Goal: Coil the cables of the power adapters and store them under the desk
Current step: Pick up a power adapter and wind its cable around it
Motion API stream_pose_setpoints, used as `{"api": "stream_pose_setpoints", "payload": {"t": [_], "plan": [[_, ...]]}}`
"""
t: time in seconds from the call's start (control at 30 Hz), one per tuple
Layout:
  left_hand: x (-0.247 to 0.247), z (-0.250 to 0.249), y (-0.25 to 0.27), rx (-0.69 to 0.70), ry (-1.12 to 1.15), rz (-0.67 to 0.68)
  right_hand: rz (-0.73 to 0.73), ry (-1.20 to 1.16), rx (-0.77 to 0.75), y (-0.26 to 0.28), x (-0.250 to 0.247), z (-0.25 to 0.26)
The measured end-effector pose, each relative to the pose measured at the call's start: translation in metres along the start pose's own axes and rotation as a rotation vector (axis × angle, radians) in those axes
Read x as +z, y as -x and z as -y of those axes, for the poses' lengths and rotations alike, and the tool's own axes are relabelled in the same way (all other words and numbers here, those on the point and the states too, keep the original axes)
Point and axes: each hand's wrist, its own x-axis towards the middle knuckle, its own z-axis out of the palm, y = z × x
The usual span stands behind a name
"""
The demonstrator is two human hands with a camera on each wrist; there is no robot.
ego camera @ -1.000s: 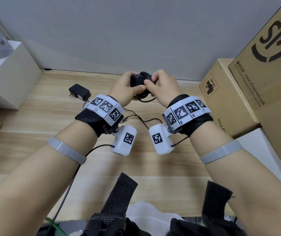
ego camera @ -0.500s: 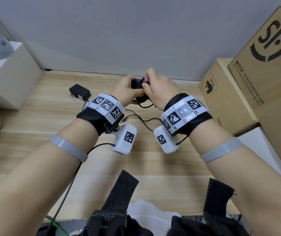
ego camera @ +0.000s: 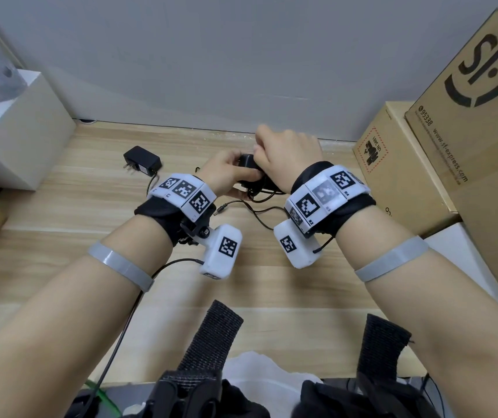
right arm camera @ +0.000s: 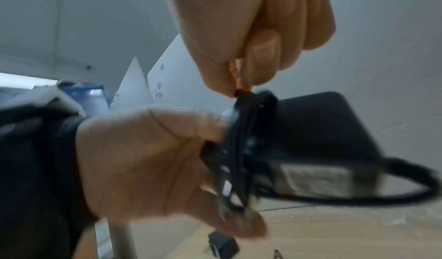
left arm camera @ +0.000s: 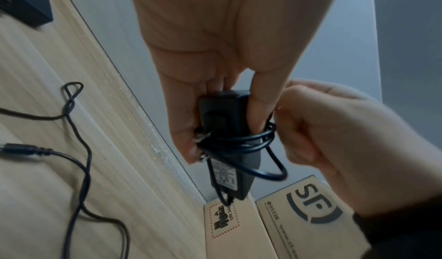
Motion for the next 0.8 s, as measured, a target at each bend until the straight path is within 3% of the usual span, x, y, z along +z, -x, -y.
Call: {"api": "stream_pose_setpoints", "payload": {"t": [0.23, 0.37, 0.57, 0.67, 0.8], "plan": [[0.013, 0.015, 0.006, -0.093, 0.084, 0.024, -0.136, -0.652, 0.239, -0.014, 0.011, -0.016], [0.011, 0.014, 0.006, -0.126, 0.082, 0.103, -0.091, -0.842, 0.418, -0.008, 0.026, -0.033], [0.011, 0.016, 0.005, -0.18, 0.024, 0.131, -0.06, -1.231, 0.379, 0.003, 0.029, -0.022], [0.015, 0.016, 0.006, -0.19, -0.017, 0.15, -0.049, -1.314, 0.349, 0.003, 0.033, -0.016], [0.018, 0.012, 0.006, -0.178, -0.119, 0.206, -0.078, -1.451, 0.529, -0.001, 0.046, -0.021]]}}
